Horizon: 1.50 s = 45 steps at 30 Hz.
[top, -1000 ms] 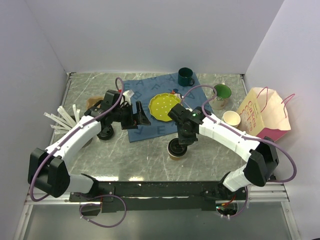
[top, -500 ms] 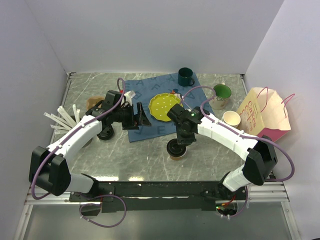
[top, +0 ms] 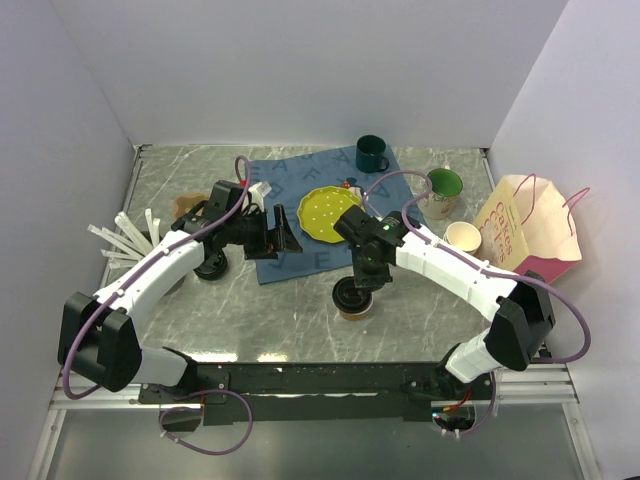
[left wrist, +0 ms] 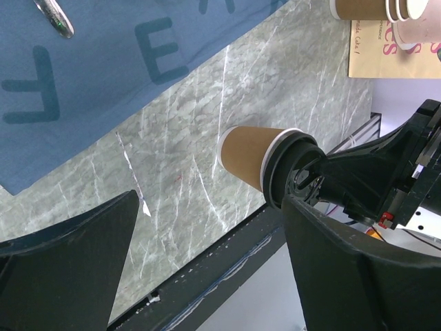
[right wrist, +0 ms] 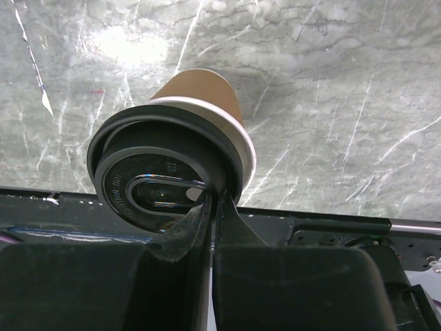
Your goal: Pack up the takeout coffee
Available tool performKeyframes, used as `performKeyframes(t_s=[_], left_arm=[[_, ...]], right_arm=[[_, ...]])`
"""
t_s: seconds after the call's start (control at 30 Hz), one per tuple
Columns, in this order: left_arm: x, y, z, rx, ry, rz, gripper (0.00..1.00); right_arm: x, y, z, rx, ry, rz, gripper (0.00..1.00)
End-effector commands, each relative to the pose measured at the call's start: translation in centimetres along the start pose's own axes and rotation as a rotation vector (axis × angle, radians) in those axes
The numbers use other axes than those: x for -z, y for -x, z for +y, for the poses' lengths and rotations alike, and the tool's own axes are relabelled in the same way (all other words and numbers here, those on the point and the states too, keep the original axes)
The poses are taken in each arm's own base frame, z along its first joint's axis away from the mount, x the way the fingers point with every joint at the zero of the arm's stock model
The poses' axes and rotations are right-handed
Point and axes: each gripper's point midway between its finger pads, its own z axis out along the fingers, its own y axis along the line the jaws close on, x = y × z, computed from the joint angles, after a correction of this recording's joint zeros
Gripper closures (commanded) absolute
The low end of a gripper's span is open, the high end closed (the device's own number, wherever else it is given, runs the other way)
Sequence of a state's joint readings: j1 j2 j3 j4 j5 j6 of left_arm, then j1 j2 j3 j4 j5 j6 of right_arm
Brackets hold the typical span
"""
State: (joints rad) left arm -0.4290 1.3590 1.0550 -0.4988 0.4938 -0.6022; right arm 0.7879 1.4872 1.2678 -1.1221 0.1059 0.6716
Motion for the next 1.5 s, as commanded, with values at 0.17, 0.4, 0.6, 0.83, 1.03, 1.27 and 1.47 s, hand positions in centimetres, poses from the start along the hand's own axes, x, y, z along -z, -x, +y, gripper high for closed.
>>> performKeyframes(t_s=[0.17,0.4,0.6,0.83,1.03,1.27,1.47], left_arm=[[-0.2,0.1,-0.5,-0.032,-0.025,0.012,0.09],[-0.2,0.2,-0.4,-0.044,-0.019,0.015,0.09],[-0.2,0.3,-0.4,-0.048,-0.019,0.017,0.09],[-0.3,0.2,-0.5,-0.046,-0.026,0.028,0.10],[-0.3,-0.1,-0.4,-0.053,-0.029,0.037,0.12],[-1.2,-1.1,-1.6,-0.091,-0.048,0.085,0.16],[-3.0,-2.7,-3.8,-0.126,-0.112,0.140,0.24]], right_arm=[[-0.3,-0.1,-0.4,-0.007,-0.031,0.002,1.00],[-0.4,0.1,-1.2,-0.007,-0.081,-0.004,1.00],[-0.3,0.1,-1.6,-0.001,-0.102,-0.008,0.99],[-0.8,0.2,-1.3,-0.006,-0.097,-0.002,0.92],[0.1,0.2,-1.7,-0.023,-0.111,-0.010,0.83],[2.8,0.9,-0.9,-0.036,-0.026,-0.059,0.68],[3.2,1.1,-0.8,-0.028,0.122,-0.106,0.58]])
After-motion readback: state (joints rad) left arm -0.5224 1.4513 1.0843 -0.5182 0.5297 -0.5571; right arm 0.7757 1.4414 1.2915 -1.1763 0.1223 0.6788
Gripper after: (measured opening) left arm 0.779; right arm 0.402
